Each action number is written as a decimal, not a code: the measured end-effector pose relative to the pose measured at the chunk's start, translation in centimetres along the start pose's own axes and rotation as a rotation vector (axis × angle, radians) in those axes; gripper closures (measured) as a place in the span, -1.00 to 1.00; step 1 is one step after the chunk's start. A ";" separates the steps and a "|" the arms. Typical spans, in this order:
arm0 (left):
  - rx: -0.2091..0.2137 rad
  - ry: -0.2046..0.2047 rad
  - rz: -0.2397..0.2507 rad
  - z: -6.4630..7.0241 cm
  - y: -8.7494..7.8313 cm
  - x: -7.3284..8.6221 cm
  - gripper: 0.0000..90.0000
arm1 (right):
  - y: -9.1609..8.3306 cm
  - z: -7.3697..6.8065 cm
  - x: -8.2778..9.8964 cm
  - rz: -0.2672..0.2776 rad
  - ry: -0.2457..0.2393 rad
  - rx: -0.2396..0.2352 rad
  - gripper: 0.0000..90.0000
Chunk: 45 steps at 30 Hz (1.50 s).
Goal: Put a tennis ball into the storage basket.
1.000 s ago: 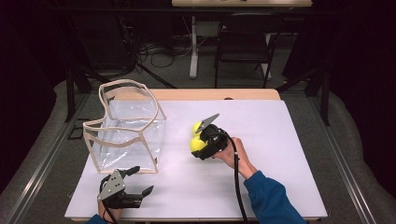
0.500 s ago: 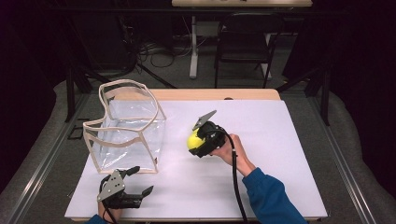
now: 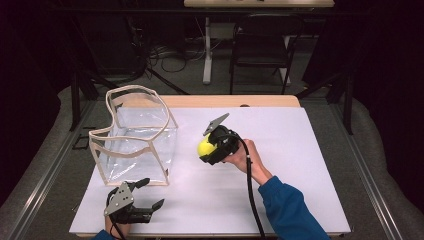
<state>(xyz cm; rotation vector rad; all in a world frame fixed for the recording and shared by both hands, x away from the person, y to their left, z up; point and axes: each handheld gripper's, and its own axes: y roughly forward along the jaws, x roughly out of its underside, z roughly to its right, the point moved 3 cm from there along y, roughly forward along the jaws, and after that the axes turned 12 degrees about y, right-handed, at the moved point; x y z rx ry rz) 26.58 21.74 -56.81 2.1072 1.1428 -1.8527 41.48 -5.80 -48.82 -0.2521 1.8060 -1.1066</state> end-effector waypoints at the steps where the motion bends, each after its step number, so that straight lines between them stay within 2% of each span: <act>1: 0.000 -0.002 0.000 0.0 0.0 0.0 -0.64 | 0.0 -0.1 -0.1 0.003 0.000 -0.002 -0.41; 23: 0.002 -0.001 0.001 0.0 0.0 0.0 -0.64 | 0.1 -0.1 -2.5 0.002 -0.025 -0.008 -0.41; 45: 0.002 -0.004 0.004 0.0 0.0 0.0 -0.64 | -1.1 -0.7 -6.1 0.009 -0.057 0.005 -0.41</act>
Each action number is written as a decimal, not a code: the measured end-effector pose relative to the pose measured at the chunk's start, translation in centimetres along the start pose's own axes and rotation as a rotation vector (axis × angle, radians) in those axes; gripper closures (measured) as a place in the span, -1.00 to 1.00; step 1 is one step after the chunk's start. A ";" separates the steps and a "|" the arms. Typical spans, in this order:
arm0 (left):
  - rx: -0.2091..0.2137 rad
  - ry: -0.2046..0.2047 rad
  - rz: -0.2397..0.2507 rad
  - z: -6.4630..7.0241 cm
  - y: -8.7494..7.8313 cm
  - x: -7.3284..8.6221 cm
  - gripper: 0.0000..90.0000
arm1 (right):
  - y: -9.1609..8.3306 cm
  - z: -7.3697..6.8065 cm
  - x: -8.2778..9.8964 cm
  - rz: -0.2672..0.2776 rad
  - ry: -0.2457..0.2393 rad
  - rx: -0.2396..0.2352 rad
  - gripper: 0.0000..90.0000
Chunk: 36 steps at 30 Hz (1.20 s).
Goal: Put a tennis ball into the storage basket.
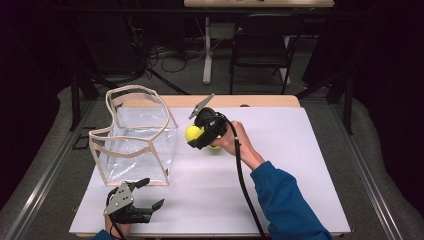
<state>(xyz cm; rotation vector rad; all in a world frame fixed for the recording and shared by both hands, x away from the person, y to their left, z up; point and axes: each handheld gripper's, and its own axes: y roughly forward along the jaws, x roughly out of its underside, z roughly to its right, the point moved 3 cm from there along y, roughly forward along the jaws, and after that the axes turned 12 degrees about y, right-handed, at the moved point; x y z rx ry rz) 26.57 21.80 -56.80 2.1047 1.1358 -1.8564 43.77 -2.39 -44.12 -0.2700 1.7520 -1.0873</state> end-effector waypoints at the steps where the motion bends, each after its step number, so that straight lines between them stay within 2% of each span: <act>1: 0.000 0.000 -0.001 0.0 0.0 0.0 -0.64 | -0.1 0.0 -0.2 0.000 -0.002 0.001 -0.41; 11: 0.002 0.001 0.002 -0.1 0.0 0.0 -0.64 | 0.0 0.1 -1.3 -0.009 -0.006 0.004 -0.41; 36: -0.001 0.001 0.005 -0.1 -0.1 0.0 -0.64 | -1.2 0.3 -4.1 0.024 -0.005 0.008 -0.41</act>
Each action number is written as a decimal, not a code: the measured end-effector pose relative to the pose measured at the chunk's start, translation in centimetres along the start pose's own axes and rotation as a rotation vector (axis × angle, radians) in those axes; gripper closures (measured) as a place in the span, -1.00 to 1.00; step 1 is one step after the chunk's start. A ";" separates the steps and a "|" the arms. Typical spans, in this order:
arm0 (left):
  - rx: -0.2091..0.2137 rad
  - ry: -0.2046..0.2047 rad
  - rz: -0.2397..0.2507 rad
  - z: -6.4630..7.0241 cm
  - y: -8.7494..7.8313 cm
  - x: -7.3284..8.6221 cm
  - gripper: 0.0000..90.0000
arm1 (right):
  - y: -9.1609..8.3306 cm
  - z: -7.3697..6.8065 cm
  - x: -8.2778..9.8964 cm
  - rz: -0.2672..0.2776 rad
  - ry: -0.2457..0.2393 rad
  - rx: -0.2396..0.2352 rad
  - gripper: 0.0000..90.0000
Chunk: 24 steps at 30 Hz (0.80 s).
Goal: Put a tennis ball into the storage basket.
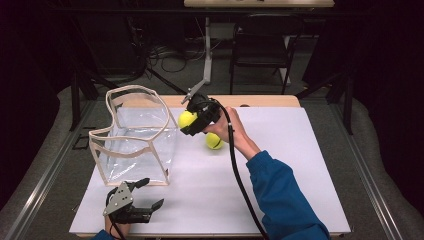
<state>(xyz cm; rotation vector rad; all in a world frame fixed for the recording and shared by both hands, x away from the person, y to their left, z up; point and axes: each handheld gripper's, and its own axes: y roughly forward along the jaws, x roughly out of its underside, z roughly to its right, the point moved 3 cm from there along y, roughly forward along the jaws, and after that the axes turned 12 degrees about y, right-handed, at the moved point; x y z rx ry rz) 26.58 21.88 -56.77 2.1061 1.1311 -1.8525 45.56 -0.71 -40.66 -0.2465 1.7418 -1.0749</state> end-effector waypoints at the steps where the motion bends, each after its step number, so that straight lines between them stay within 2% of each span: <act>1: 0.000 -0.002 0.000 0.0 0.0 0.0 -0.64 | -0.1 0.0 -0.1 0.000 0.001 0.001 -0.41; 24: 0.008 -0.003 0.002 0.0 0.1 0.0 -0.64 | -1.3 -0.3 -1.5 0.025 -0.008 0.003 -0.41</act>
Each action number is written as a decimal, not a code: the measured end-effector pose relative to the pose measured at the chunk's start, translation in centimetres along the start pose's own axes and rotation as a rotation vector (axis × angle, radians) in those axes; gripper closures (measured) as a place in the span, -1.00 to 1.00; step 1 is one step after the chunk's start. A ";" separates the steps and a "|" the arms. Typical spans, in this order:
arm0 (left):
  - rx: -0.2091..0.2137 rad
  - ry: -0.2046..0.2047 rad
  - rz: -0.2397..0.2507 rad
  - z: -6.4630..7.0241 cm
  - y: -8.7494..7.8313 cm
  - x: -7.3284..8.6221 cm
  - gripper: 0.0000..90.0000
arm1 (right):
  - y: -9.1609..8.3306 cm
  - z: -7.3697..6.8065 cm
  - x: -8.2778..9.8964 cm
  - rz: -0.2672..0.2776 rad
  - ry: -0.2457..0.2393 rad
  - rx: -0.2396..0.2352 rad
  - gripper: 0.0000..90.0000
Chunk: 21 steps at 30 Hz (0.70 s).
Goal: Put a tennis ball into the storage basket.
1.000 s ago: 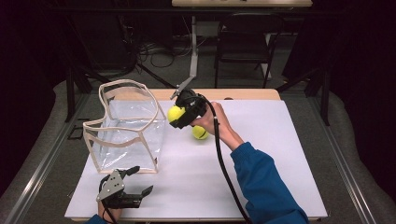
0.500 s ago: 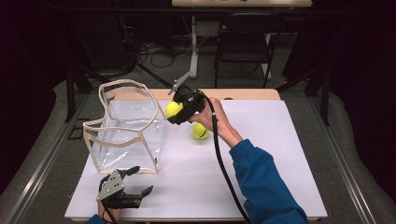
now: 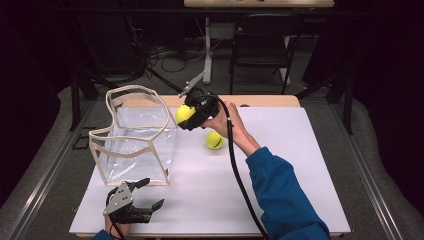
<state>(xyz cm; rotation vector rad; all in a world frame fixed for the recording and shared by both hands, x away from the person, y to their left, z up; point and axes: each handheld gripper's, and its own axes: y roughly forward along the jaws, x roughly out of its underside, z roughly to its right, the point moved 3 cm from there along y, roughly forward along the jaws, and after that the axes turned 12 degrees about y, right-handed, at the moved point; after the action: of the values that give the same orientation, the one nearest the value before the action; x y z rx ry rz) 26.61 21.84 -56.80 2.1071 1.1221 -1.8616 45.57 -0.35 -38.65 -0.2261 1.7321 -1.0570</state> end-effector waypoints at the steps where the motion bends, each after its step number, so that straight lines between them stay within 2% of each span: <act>1: -0.001 -0.001 0.000 0.0 0.0 0.0 -0.64 | -0.1 0.0 -0.1 0.003 -0.004 -0.002 -0.41; 21: -0.001 -0.001 0.002 0.0 0.0 0.0 -0.64 | -1.3 -0.4 -1.4 0.030 -0.014 0.002 -0.41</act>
<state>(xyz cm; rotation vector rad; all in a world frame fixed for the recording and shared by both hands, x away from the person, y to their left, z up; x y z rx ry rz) 26.61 21.87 -56.78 2.1059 1.1205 -1.8609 45.41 -0.11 -36.74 -0.2055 1.7164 -1.0335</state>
